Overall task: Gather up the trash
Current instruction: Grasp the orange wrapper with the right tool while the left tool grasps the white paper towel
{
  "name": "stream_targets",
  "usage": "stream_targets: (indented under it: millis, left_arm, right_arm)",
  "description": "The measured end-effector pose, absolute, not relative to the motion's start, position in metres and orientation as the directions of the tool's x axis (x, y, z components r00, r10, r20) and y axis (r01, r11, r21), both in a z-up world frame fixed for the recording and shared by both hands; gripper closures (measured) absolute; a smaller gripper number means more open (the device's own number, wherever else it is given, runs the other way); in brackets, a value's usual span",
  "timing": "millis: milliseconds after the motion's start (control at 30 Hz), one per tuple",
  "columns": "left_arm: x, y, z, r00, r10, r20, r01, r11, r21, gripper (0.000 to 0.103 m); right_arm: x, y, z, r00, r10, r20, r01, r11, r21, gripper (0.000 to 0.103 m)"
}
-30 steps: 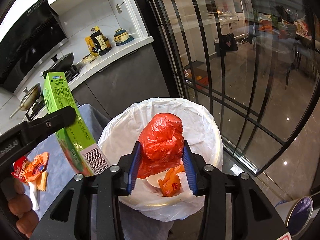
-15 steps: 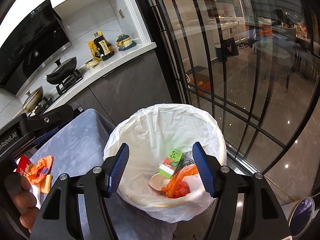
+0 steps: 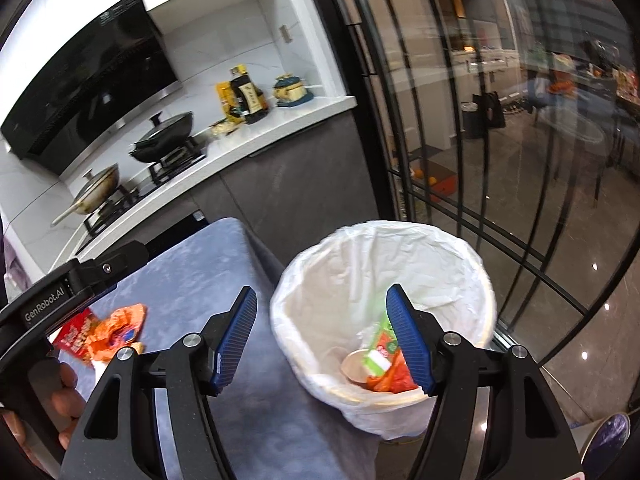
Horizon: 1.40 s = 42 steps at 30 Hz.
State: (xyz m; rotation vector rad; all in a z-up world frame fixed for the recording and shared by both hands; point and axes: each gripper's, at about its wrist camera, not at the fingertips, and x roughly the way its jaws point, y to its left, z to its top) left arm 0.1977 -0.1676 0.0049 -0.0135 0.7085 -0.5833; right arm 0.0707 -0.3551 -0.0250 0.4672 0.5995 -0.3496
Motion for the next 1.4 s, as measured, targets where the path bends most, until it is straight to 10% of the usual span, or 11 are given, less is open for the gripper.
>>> stream_targets:
  millis: [733, 1133, 1400]
  left_arm:
    - [0.205, 0.023, -0.048, 0.669, -0.123, -0.733, 0.11, 0.992, -0.065, 0.018]
    - [0.232, 0.05, -0.098, 0.589, -0.116, -0.8, 0.081, 0.993, -0.084, 0.019]
    - [0.243, 0.055, -0.115, 0.541, -0.184, -0.821, 0.103, 0.983, -0.152, 0.062]
  right_arm:
    - [0.12, -0.203, -0.034, 0.755, 0.072, -0.652, 0.191, 0.926, 0.324, 0.038]
    - [0.157, -0.159, -0.057, 0.705, 0.132, -0.697, 0.144, 0.935, 0.323, 0.038]
    - [0.172, -0.142, -0.064, 0.687, 0.156, -0.71, 0.116, 0.94, 0.32, 0.038]
